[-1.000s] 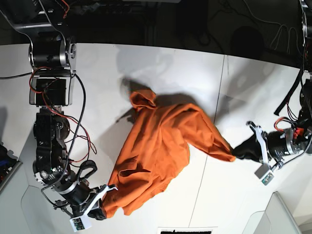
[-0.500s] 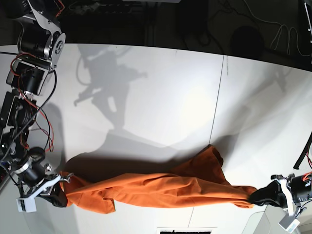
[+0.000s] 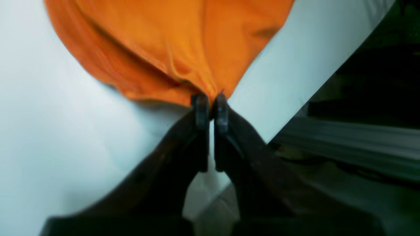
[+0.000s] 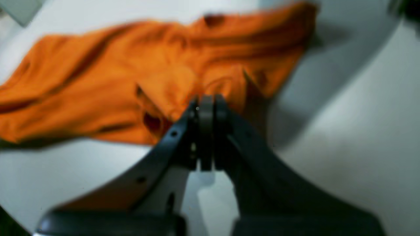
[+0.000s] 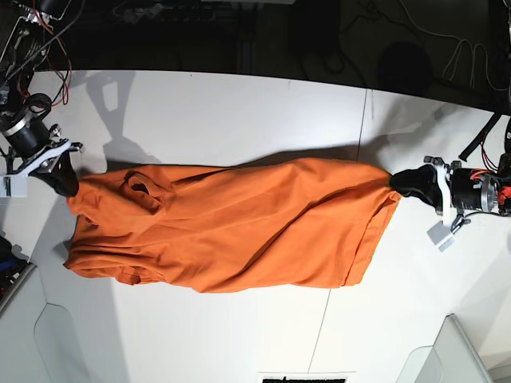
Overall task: Layout the t-shirt on the table in an organized manner, then fold the t-shirt properly
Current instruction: 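Lay the stretched shirt down and release the right gripper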
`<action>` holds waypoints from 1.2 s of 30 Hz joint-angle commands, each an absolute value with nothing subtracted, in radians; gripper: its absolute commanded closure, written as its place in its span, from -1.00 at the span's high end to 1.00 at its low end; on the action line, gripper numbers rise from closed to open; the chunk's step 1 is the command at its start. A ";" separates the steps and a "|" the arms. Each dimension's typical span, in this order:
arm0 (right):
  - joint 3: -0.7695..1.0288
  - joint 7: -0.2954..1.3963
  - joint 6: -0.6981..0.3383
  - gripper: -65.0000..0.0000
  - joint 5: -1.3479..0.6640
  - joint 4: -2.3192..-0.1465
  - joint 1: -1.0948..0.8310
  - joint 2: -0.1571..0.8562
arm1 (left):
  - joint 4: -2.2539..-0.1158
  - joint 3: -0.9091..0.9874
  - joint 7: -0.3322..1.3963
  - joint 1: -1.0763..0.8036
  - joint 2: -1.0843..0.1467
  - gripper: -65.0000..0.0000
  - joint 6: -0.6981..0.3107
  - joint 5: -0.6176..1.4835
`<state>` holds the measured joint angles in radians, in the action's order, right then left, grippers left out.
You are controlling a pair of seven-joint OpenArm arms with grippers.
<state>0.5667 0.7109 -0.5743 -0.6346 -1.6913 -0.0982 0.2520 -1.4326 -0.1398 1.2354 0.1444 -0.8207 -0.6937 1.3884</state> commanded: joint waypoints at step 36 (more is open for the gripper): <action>0.205 0.556 -0.475 -0.05 -0.170 -1.530 0.077 0.234 | -1.444 -0.001 1.119 -0.012 -0.776 -0.16 -0.698 1.233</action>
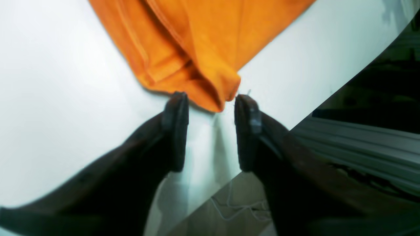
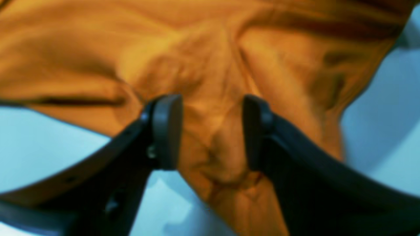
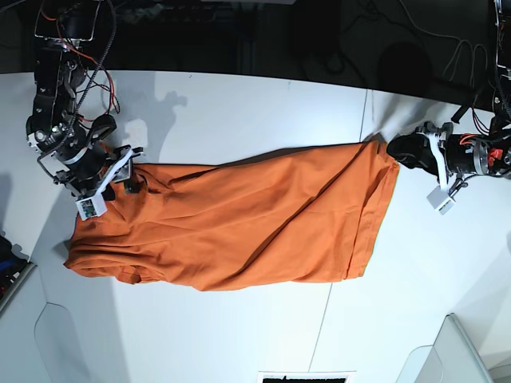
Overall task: Layout the t-shirt on the table in an organized manner, then fold the t-shirt properly
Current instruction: 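Lay the stretched shirt down and release the right gripper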
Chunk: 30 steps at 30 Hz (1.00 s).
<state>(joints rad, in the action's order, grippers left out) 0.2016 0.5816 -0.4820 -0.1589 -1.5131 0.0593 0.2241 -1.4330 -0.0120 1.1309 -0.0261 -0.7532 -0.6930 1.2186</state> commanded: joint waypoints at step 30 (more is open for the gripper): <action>0.497 0.723 -0.499 -0.85 -0.479 -2.077 -0.402 0.305 | -1.444 -0.001 0.965 -0.034 -0.746 -1.00 -0.698 0.983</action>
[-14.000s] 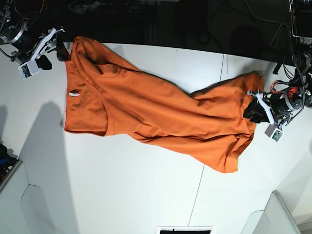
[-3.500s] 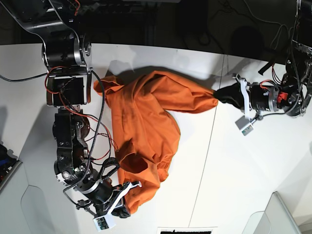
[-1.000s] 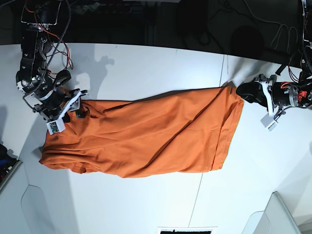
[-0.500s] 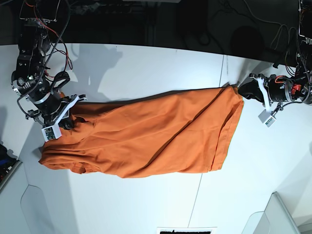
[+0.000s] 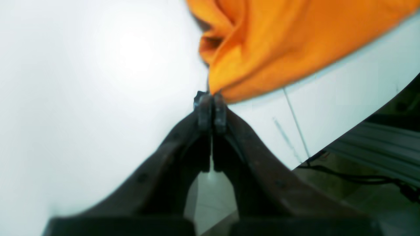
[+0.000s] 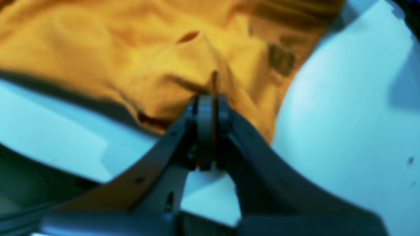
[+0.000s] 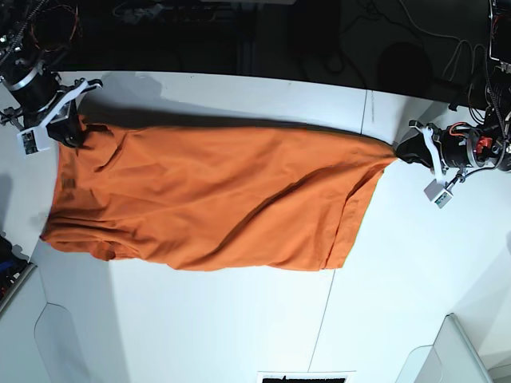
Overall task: Layout the t-shirt on the table in an organized manner, then fold the t-shirt properly
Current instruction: 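Lay the stretched shirt down and release the right gripper, then move the right gripper along the shirt side and grasp the hem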
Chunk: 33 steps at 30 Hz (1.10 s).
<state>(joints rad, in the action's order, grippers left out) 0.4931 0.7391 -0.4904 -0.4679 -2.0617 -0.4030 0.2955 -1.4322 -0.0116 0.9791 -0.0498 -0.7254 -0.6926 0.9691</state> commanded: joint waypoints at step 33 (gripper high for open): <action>0.511 0.568 -0.375 0.06 -0.377 -1.478 0.255 0.305 | -1.491 0.144 1.095 -0.007 -0.789 0.02 -0.698 1.351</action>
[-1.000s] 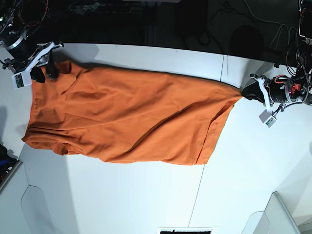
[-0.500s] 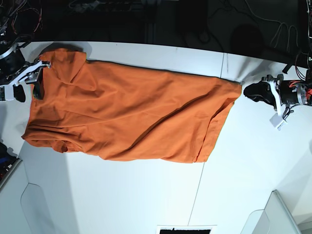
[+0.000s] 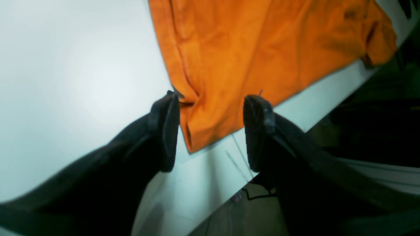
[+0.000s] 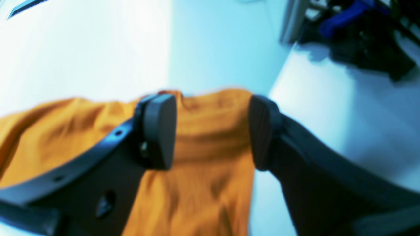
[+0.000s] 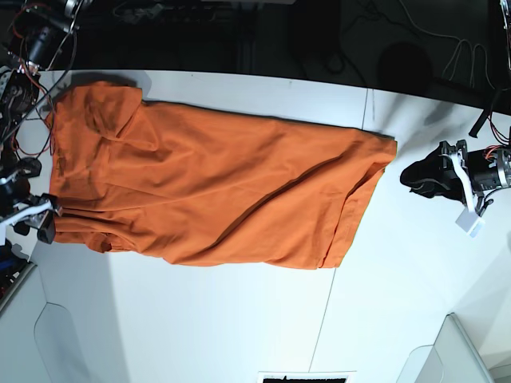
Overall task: Layout the t-shirt on the table in an organized manner, then fold the t-shirt properly
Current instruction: 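Move the right gripper along the shirt side and grasp the hem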
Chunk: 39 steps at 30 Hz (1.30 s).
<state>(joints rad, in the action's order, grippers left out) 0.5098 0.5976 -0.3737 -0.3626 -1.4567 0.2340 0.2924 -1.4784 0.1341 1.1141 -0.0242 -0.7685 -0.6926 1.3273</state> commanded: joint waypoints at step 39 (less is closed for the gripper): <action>-0.112 0.424 -0.414 -1.00 -0.025 -1.008 0.723 0.447 | -1.490 0.144 1.052 -0.003 -0.773 0.02 -0.698 1.260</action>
